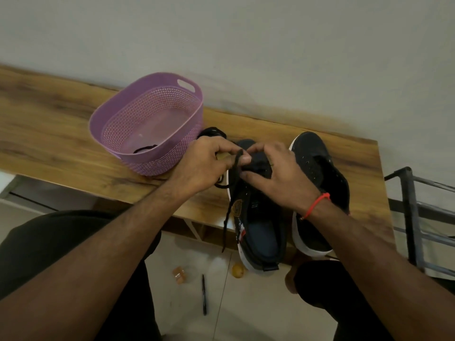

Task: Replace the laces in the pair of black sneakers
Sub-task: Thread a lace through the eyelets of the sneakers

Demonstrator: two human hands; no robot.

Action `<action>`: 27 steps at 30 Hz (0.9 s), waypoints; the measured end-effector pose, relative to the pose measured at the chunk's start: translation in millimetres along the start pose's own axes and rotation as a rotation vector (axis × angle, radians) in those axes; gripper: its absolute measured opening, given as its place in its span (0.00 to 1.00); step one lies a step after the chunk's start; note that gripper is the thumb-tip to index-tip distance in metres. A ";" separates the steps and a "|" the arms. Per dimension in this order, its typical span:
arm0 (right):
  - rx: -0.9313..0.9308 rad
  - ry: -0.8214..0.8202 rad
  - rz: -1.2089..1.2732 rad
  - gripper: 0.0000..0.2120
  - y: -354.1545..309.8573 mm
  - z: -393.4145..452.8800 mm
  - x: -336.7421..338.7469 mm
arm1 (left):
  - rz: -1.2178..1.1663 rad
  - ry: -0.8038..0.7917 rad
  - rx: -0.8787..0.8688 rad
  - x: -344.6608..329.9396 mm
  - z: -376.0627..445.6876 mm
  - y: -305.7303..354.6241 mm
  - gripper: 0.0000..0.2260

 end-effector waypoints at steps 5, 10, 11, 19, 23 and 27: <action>-0.049 -0.153 -0.112 0.21 8.1 1.3 -5.7 | -0.123 0.054 -0.021 7.2 -1.5 16.2 0.07; -0.034 -0.177 -0.106 0.22 10.1 3.5 -4.1 | 0.206 -0.730 0.643 25.3 -14.5 -0.1 0.08; -0.033 -0.186 -0.097 0.22 10.7 3.8 -4.8 | 0.280 -0.941 0.714 24.0 -21.3 -1.5 0.09; -0.012 -0.179 -0.105 0.21 13.3 2.7 -6.2 | 0.308 -0.586 0.734 8.5 -22.3 -14.0 0.04; 0.000 -0.170 -0.092 0.22 11.3 3.3 -9.0 | 0.444 -0.314 0.332 -12.3 -15.3 -12.2 0.03; 0.032 -0.166 -0.082 0.21 12.7 1.3 -10.7 | 0.355 -0.363 0.317 -26.3 -16.6 -14.3 0.04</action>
Point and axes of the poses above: each hand's wrist, its own z-axis towards the middle knuckle, its own x-axis out of the back of the hand, y = z × x, the point moved 2 cm from there along z, towards the middle knuckle, and after that the axes turned 1 degree about x, right-handed, at the moved point
